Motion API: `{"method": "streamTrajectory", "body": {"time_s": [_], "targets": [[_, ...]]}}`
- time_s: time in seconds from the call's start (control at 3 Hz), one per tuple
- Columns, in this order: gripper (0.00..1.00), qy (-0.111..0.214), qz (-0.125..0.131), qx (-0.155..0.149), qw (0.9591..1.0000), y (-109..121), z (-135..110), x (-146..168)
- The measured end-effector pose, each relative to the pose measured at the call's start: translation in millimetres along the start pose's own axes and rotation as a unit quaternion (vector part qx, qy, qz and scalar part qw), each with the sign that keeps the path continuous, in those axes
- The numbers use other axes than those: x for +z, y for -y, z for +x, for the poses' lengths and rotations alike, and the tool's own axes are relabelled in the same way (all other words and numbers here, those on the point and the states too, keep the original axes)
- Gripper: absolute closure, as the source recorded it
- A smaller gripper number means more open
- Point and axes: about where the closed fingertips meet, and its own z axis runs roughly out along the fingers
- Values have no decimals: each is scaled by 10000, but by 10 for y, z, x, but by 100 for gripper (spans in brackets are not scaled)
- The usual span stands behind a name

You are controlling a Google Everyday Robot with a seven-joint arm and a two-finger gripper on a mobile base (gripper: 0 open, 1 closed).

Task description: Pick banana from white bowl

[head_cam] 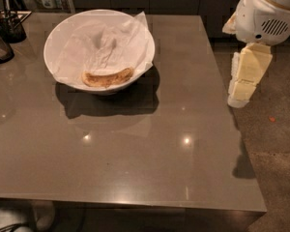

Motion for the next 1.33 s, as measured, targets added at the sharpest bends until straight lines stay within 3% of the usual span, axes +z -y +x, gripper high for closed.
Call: {"method": "streamTrajectory", "body": {"time_s": [0.67,1.33], "targets": [[0,65,64,-16,10000,33,-32,7],[0,-139,269,-763,9966,533,-804,0]]}}
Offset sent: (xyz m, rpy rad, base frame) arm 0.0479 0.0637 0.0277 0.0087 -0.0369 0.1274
